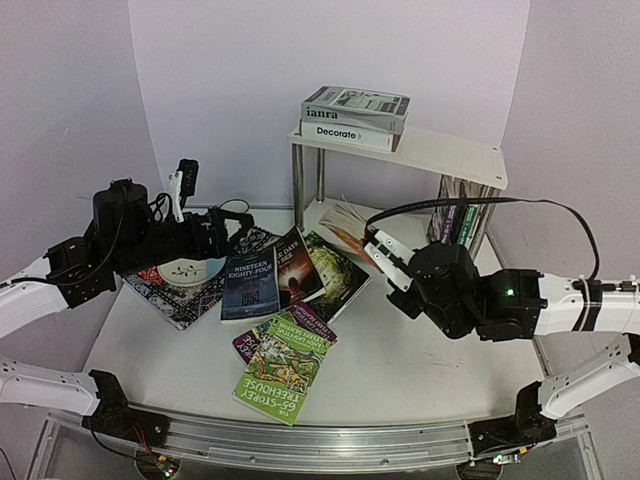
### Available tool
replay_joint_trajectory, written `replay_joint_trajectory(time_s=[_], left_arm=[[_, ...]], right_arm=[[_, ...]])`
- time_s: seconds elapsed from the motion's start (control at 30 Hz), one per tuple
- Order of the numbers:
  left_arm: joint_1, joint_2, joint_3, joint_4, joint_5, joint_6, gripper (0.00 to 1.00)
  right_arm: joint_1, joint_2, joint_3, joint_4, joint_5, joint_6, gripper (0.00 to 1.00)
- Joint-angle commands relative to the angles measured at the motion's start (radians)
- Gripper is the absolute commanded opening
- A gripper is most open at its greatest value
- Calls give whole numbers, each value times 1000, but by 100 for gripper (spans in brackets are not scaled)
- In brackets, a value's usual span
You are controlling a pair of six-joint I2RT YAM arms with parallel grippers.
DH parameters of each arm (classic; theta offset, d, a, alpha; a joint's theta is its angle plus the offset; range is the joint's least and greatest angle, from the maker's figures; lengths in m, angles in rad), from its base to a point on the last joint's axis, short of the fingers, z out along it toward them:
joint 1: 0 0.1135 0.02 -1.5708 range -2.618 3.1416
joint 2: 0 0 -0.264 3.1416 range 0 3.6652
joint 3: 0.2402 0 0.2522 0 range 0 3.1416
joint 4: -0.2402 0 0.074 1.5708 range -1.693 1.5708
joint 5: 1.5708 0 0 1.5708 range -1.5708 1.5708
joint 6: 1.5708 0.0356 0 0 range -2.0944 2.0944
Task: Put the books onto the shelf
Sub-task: Pass from the left arm to the right, then place the book on the shelf.
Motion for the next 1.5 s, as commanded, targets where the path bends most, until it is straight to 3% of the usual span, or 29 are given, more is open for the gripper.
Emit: replay_joint_trajectory(time_s=[0.0,0.3,0.63,1.0,1.3,1.47], left_arm=[[4,-21,-4,6,-30,5,100],[4,-40,-2,-2,-63,22,100],[4,-68,-22,-10,-113,32,100],[4,-69,-49,-22,-146,17,100],[4,-74,-51,-28,-150,11,100],[4,-87,-64,-33,-150,10,100]], right_arm=[[-1,-34,28,-18,77,293,0],[-1,28,45,-80,98,533,0],[-2,165,108,-74,181,640,0],[-105,269,189,-20,130,722,0],[-173,354,209,122,194,750,0],[-218,347,105,358,187,730,0]])
